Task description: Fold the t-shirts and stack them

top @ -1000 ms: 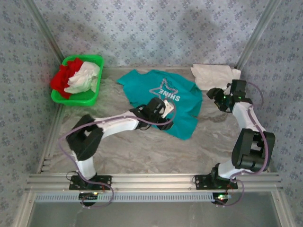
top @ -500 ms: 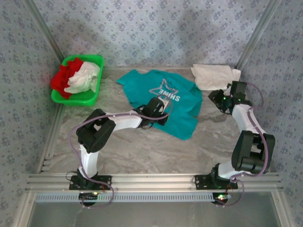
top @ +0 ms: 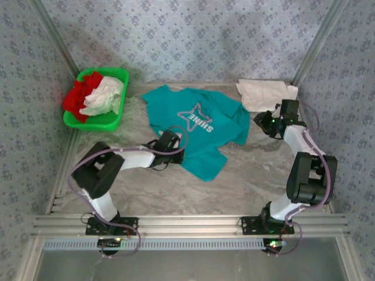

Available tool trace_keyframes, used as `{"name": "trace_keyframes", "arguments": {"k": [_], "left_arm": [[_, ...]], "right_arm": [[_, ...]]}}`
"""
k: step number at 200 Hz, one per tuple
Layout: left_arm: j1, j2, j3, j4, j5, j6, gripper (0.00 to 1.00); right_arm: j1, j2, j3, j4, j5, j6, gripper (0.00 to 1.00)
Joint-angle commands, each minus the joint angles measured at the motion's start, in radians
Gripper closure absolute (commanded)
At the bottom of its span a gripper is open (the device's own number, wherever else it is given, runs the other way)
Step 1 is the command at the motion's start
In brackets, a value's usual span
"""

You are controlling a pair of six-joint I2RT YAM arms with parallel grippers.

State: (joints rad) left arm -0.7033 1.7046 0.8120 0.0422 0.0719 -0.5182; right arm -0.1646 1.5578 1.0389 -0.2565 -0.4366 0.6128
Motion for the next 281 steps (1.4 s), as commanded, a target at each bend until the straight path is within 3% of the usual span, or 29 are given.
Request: {"name": "trace_keyframes", "arguments": {"k": [1, 29, 51, 71, 81, 99, 121, 137, 159, 189, 242, 281], "left_arm": [[0.021, -0.149, -0.086, -0.232, -0.074, -0.017, 1.0], [0.08, -0.367, -0.135, -0.426, -0.109, -0.013, 1.0], [0.183, -0.519, -0.135, -0.549, -0.138, -0.015, 1.0], [0.254, -0.575, -0.108, -0.512, -0.084, 0.029, 0.95], [0.23, -0.547, -0.061, -0.49, -0.09, 0.032, 0.93], [0.15, -0.411, 0.069, -0.477, -0.087, 0.038, 0.99], [0.022, -0.278, 0.171, -0.337, -0.072, 0.032, 1.0], [-0.028, -0.164, 0.22, -0.24, -0.042, -0.014, 1.0], [-0.051, 0.036, 0.327, -0.247, 0.033, -0.064, 1.0], [-0.058, 0.149, 0.296, -0.197, 0.047, -0.191, 1.0], [0.057, 0.072, 0.035, -0.195, 0.106, -0.296, 1.0], [0.064, -0.141, -0.165, -0.375, 0.088, -0.334, 1.0]], "right_arm": [[0.004, 0.033, 0.03, -0.044, -0.022, 0.008, 0.67], [0.017, 0.048, 0.016, -0.091, -0.01, -0.035, 0.7], [0.023, 0.037, 0.006, -0.117, 0.007, -0.056, 0.68], [0.024, 0.049, 0.002, -0.108, 0.028, -0.057, 0.66], [0.025, 0.073, 0.013, -0.108, 0.024, -0.052, 0.67], [0.033, 0.107, 0.035, -0.094, -0.007, -0.038, 0.86], [0.052, 0.11, 0.037, -0.067, 0.024, -0.031, 0.99], [0.052, 0.12, 0.047, -0.051, 0.011, -0.013, 1.0], [0.059, 0.117, 0.06, -0.036, 0.02, -0.009, 1.0], [0.063, 0.112, 0.077, -0.048, 0.026, -0.009, 1.0], [0.033, 0.128, 0.05, -0.035, -0.002, 0.008, 1.0], [0.007, 0.143, 0.047, -0.054, -0.017, 0.024, 1.0]]}}
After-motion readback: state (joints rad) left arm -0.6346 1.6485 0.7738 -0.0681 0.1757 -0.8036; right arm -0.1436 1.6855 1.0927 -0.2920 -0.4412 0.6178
